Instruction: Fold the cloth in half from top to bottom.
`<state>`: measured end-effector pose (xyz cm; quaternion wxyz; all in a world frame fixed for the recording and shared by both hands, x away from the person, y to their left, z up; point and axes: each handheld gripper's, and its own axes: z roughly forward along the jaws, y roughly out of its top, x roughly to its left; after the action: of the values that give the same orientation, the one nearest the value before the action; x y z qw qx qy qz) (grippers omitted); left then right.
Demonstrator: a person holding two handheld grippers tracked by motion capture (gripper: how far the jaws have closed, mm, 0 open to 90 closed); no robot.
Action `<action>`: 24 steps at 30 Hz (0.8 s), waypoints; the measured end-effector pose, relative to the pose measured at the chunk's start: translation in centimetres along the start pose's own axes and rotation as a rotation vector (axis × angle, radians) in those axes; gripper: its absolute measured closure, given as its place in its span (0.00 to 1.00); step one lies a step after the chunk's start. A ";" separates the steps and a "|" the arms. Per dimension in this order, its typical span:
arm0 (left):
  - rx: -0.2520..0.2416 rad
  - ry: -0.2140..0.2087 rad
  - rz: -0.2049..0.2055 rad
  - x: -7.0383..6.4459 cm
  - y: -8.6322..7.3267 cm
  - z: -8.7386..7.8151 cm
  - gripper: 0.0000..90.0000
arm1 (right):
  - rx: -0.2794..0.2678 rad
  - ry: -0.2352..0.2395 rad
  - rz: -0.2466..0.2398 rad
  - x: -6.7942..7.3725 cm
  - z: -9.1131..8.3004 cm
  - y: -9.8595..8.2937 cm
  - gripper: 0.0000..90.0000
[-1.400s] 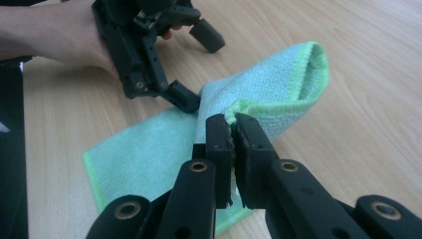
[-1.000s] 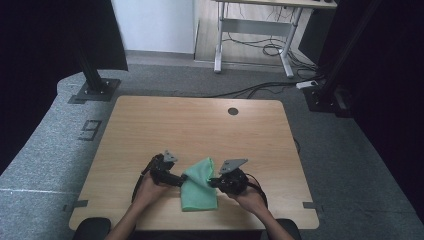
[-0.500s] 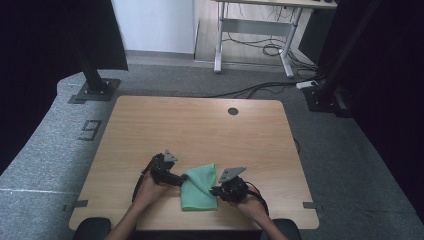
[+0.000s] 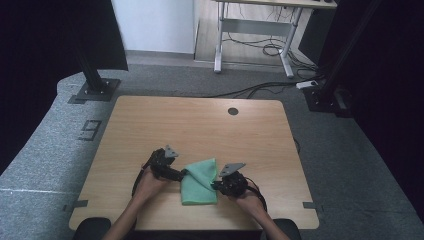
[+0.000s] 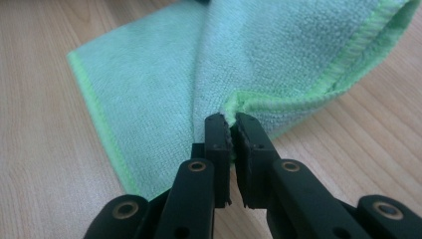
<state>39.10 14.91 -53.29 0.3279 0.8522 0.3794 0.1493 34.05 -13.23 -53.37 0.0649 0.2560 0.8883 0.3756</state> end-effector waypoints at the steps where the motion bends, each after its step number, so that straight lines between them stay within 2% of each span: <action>1: 0.003 -0.022 -0.005 0.0 0.1 -0.4 0.01 | -0.005 0.002 0.010 -0.1 0.0 -0.1 0.93; 4: 0.020 -0.055 -0.003 0.0 0.2 -1.3 0.01 | -0.013 0.002 0.036 -0.2 0.1 -0.3 0.92; 9: 0.046 -0.140 -0.002 0.1 0.6 -1.9 0.11 | -0.018 0.003 0.059 -0.2 0.1 -0.4 0.92; 13: 0.070 -0.149 -0.004 0.4 0.2 -2.0 0.12 | -0.021 -0.003 0.065 -0.1 0.1 -0.4 0.92; 18: 0.093 -0.137 -0.004 0.8 -0.5 -2.0 0.13 | -0.022 -0.010 0.065 0.1 0.1 -0.4 0.92; 21: 0.055 -0.134 -0.011 0.9 -0.1 -2.6 0.13 | -0.023 -0.011 0.062 0.1 0.1 -0.4 0.92; 24: 0.008 -0.138 -0.003 0.7 1.0 -3.3 0.16 | -0.024 -0.012 0.062 0.2 0.1 -0.4 0.92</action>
<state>38.45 16.37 -50.18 0.3502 0.8611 0.3579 0.0884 33.79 -13.33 -53.74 0.0617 0.2850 0.8749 0.3867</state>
